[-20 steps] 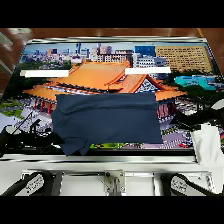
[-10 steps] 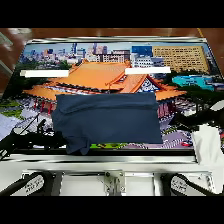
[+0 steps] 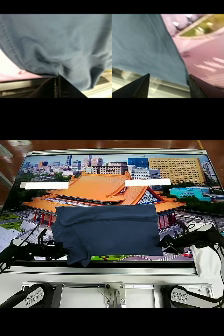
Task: Fold the shirts.
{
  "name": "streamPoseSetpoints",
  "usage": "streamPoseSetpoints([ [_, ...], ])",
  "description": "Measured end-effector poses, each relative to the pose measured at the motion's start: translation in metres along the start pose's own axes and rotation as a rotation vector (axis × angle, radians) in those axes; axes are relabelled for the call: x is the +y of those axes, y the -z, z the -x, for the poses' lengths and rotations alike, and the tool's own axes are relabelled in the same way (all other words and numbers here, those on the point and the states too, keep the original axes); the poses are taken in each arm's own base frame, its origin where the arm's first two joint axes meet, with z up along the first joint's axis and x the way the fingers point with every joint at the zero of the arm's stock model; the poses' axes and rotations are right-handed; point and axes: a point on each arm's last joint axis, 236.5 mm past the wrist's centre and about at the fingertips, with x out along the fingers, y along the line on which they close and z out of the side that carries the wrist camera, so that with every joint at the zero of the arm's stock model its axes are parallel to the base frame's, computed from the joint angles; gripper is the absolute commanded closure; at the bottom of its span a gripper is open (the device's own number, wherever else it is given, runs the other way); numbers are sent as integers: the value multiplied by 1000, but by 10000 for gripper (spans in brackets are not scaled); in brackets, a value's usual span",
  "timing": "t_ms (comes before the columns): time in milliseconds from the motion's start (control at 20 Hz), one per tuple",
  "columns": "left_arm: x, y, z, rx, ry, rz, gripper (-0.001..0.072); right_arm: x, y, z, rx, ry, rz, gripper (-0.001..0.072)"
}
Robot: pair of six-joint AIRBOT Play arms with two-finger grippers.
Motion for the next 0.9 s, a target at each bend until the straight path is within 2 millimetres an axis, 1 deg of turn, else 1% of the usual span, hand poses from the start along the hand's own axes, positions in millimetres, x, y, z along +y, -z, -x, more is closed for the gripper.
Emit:
streamPoseSetpoints([
  [150, -8, -4, 4, -20, 20, -13, 670, 11, 5, -16, 49, -17, 18, 106],
  [200, -9, -5, 5, -25, 24, -18, 670, 16, 6, -21, 59, -18, 27, 189],
  [250, -11, -6, 5, -30, 28, -19, 670, 18, 6, -26, 60, -8, 39, 359],
  [300, -12, -7, 6, -30, 29, -22, 670, 19, 3, -31, 54, 8, 53, 471],
  [350, -13, -8, 6, -35, 32, -27, 670, 19, 2, -34, 52, 22, 67, 604],
  [400, -13, -8, 7, -37, 33, -35, 670, 22, 2, -37, 52, 27, 75, 630],
  [500, -15, -12, 10, -49, 34, -50, 671, 26, 1, -38, 54, 32, 95, 635],
  [600, -23, -24, 19, -88, 38, -111, 671, 36, -5, -31, 43, 25, 134, 635],
  [700, -41, -42, 39, -158, 48, -229, 671, 51, -16, -14, 2, 19, 211, 635],
  [900, -85, -80, 89, -317, 54, -418, 671, 86, -53, 33, -172, 30, 347, 636],
])
